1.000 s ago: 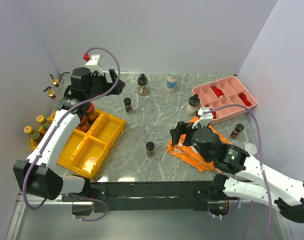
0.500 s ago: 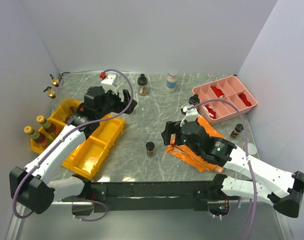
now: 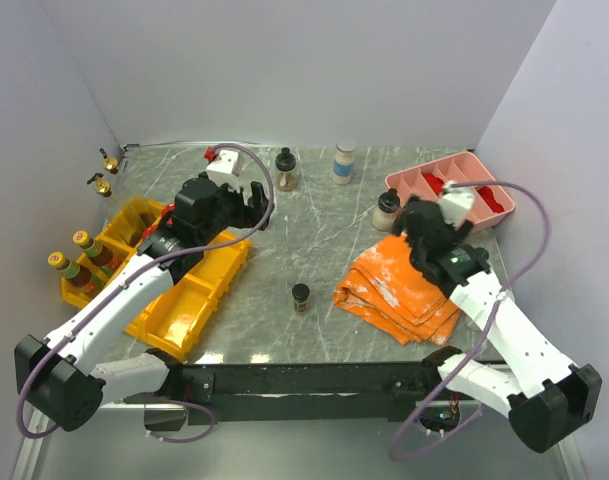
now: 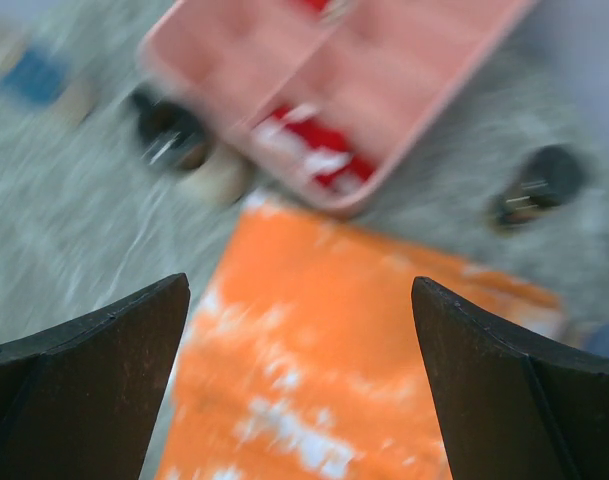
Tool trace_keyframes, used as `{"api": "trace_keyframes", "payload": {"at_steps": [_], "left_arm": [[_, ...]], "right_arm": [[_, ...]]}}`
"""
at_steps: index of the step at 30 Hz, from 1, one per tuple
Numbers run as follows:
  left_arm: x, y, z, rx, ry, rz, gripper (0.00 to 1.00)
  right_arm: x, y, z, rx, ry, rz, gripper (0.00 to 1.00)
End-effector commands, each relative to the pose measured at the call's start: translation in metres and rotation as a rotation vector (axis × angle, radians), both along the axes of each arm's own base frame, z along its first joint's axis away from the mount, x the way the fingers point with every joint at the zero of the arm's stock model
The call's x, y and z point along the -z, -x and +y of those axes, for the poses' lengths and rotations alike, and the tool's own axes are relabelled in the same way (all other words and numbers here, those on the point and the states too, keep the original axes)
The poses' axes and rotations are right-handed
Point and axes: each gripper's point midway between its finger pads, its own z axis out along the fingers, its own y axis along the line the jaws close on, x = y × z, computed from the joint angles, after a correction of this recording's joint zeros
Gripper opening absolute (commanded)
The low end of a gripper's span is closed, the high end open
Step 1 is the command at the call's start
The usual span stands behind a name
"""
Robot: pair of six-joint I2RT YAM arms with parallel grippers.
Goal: Organize the condiment bottles
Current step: Pick up the bottle from the corner of the board.
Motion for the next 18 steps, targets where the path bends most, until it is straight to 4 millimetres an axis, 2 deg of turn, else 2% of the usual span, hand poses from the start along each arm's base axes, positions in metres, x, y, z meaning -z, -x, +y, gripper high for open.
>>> {"api": "trace_keyframes", "payload": {"at_steps": [1,2,4,5,9,10,13,15,18], "left_arm": [[-0.021,0.003,-0.004,0.003,-0.012,-0.062,0.96],[-0.022,0.005,-0.008,0.016,-0.007,-0.063,0.96],[-0.023,0.010,-0.015,0.043,-0.003,-0.063,0.96],[-0.024,0.012,-0.018,0.051,-0.004,-0.064,0.96],[-0.020,0.018,-0.027,0.069,-0.020,-0.063,0.97],[-0.019,0.019,-0.030,0.076,-0.024,-0.062,0.96],[-0.012,0.018,-0.033,0.079,-0.039,-0.044,0.97],[-0.005,0.014,-0.034,0.067,-0.055,-0.034,0.96],[0.000,0.012,-0.035,0.064,-0.074,-0.017,0.96]], "right_arm": [[-0.036,0.014,-0.080,0.346,0.092,-0.063,1.00],[-0.036,0.021,-0.099,0.425,0.108,-0.058,1.00],[-0.037,0.033,-0.120,0.527,0.115,-0.061,1.00],[-0.042,0.044,-0.138,0.610,0.130,-0.081,1.00],[-0.033,0.072,-0.166,0.764,0.086,-0.101,1.00],[-0.023,0.079,-0.169,0.795,0.071,-0.087,1.00],[-0.010,0.089,-0.175,0.844,0.022,-0.088,1.00],[-0.007,0.092,-0.174,0.865,-0.011,-0.105,1.00],[0.000,0.109,-0.182,0.945,-0.015,-0.091,1.00]]}}
